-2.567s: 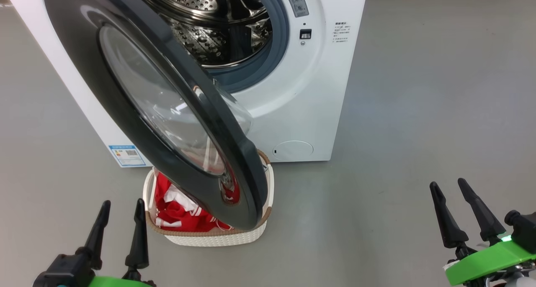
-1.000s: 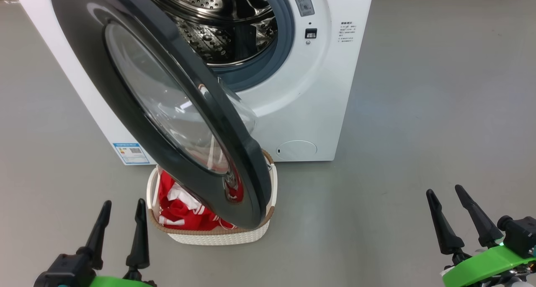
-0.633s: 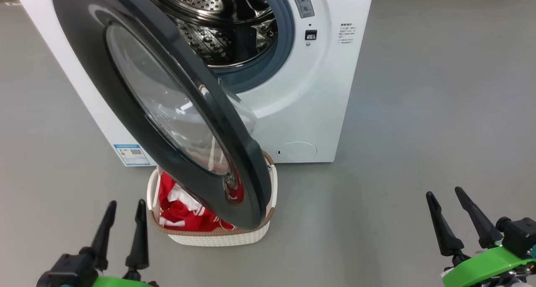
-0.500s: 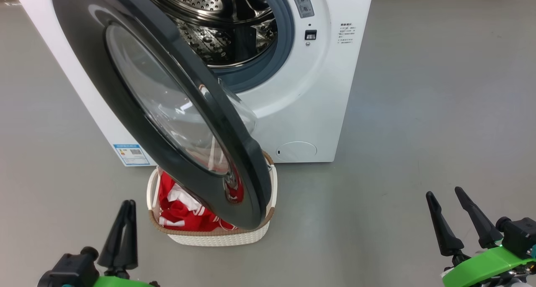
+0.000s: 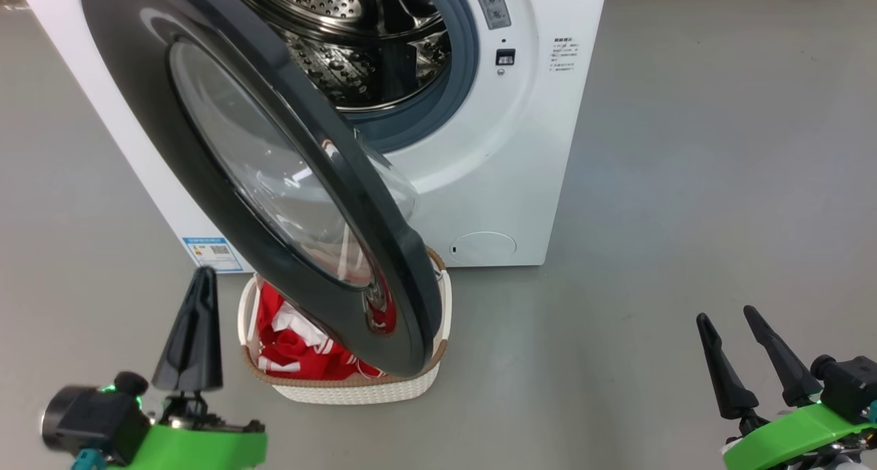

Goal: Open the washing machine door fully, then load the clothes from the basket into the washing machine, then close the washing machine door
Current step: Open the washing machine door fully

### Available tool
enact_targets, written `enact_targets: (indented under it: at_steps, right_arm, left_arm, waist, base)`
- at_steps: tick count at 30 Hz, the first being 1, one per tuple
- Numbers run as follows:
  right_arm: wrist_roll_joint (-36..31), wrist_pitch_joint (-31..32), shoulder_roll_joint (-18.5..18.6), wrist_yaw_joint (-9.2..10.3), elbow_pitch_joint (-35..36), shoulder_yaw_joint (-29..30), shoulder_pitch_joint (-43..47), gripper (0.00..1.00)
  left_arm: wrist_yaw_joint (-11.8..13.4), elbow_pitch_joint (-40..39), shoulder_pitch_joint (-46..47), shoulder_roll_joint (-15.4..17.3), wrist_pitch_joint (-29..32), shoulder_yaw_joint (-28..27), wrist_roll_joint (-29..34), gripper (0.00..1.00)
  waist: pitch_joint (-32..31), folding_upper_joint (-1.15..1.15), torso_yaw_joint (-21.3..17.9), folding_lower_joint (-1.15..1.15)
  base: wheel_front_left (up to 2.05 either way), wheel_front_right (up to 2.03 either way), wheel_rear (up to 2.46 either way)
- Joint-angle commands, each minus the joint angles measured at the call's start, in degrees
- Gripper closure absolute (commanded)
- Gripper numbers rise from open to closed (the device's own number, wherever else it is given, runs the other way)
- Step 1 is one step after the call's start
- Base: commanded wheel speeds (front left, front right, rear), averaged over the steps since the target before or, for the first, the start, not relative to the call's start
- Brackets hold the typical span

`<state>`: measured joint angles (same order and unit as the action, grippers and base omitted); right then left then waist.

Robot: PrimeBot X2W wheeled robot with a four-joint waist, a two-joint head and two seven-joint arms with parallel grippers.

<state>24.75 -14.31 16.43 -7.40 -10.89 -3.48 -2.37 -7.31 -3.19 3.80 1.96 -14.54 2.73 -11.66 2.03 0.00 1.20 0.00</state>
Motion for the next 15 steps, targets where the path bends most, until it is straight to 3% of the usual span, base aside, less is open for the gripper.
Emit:
enact_targets:
  at_steps: [1,9,15]
  right_arm:
    - [-0.6,-0.69,0.77,-0.09,1.22,-1.12,-1.2,0.0]
    - [-0.61,-0.69,0.6,-0.09,1.43,-1.4,-1.54,0.0]
    - [-0.64,-0.69,0.6,-0.09,1.39,-1.7,-1.89,0.0]
  left_arm:
    - [-0.18,-2.67,2.59,0.92,-0.46,-1.12,0.53,1.0]
    - [-0.03,-12.36,4.42,0.92,-0.46,4.93,0.28,1.0]
    - [0.11,-14.69,4.8,0.92,-0.46,11.35,-1.15,1.0]
  waist:
    - [-0.07,0.0,-0.07,0.0]
    - [-0.08,0.0,-0.65,0.0]
    - [-0.19,0.0,-1.57,0.0]
  base:
    - [0.0,0.0,0.0]
    - [0.0,0.0,0.0]
    - [0.0,0.0,0.0]
